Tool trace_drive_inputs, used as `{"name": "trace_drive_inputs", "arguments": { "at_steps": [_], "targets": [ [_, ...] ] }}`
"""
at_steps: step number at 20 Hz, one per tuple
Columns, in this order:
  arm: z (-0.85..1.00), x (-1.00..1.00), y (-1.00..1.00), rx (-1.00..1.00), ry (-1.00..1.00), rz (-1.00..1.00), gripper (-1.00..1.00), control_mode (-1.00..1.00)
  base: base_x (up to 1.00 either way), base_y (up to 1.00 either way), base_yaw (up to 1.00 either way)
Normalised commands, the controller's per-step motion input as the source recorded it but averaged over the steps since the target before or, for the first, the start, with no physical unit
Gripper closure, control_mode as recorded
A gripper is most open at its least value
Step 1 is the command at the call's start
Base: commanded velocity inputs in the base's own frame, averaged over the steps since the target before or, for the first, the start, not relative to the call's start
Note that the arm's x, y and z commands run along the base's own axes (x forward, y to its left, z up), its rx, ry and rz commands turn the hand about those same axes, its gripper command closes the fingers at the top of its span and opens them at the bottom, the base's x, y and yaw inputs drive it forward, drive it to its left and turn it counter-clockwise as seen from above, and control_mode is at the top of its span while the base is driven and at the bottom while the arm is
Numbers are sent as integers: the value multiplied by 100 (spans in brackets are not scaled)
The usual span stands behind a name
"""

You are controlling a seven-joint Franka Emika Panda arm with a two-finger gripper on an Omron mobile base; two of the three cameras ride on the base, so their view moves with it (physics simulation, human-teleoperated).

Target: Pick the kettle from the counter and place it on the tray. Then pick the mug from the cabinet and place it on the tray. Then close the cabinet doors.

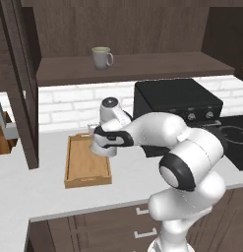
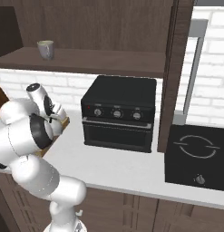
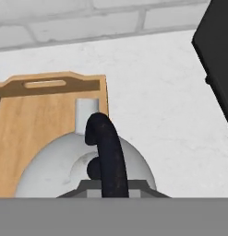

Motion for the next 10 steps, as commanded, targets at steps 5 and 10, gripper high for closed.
{"name": "trace_drive_inputs", "arguments": {
  "at_steps": [5, 10],
  "targets": [
    [0, 37, 27, -8, 11, -1, 100, -100, 0, 0, 0],
    [-10, 19, 26, -4, 1, -6, 100, -100, 0, 0, 0]
  ]
}}
